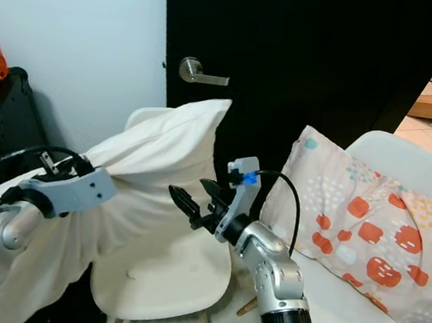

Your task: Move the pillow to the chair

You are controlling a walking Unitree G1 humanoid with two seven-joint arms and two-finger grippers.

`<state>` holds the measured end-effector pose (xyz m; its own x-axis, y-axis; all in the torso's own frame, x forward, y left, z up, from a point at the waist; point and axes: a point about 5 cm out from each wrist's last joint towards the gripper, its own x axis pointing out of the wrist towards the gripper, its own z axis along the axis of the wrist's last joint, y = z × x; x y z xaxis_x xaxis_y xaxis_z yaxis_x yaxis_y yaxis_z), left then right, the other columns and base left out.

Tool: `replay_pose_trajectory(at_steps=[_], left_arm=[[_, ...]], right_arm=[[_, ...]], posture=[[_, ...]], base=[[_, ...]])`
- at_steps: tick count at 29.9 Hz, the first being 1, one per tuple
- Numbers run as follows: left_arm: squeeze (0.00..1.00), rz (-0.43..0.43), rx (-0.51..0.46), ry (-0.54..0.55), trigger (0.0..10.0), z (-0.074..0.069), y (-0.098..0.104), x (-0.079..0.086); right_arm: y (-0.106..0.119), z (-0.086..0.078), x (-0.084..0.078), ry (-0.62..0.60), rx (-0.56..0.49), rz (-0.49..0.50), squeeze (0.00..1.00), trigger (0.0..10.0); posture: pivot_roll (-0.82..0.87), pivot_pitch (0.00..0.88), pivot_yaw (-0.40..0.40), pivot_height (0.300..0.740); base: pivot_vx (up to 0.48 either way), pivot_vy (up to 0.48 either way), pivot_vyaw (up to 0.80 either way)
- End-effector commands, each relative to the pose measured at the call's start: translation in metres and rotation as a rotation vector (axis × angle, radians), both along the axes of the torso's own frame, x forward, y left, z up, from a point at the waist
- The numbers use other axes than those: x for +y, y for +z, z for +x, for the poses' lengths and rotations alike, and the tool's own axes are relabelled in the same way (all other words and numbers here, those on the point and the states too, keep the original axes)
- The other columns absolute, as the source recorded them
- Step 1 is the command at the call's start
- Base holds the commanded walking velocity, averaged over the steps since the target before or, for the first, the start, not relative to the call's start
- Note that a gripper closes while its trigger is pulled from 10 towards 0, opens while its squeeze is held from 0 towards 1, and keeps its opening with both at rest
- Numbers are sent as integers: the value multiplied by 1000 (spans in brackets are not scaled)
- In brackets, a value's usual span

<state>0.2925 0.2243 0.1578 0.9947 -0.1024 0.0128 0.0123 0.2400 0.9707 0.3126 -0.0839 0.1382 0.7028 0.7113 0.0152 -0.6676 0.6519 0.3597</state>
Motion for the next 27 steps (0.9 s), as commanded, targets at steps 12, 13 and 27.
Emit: replay_pose_trajectory(at_steps=[12, 13, 27], left_arm=[[0, -75, -339, -417, 10000, 11, 82, -76], [0, -55, -351, -504, 10000, 12, 87, -92], [0, 334, -237, -507, 10000, 37, 76, -59]], right_arm=[[19, 15, -22, -164, -27, -6, 0, 10000], [25, 17, -23, -174, -41, -2, 0, 10000], [41, 16, -38, -235, -59, 19, 0, 10000]], posture=[[10, 0, -69, 656], [1, 0, -60, 646], [-16, 8, -37, 596]], base=[[0, 0, 0], [0, 0, 0], [0, 0, 0]])
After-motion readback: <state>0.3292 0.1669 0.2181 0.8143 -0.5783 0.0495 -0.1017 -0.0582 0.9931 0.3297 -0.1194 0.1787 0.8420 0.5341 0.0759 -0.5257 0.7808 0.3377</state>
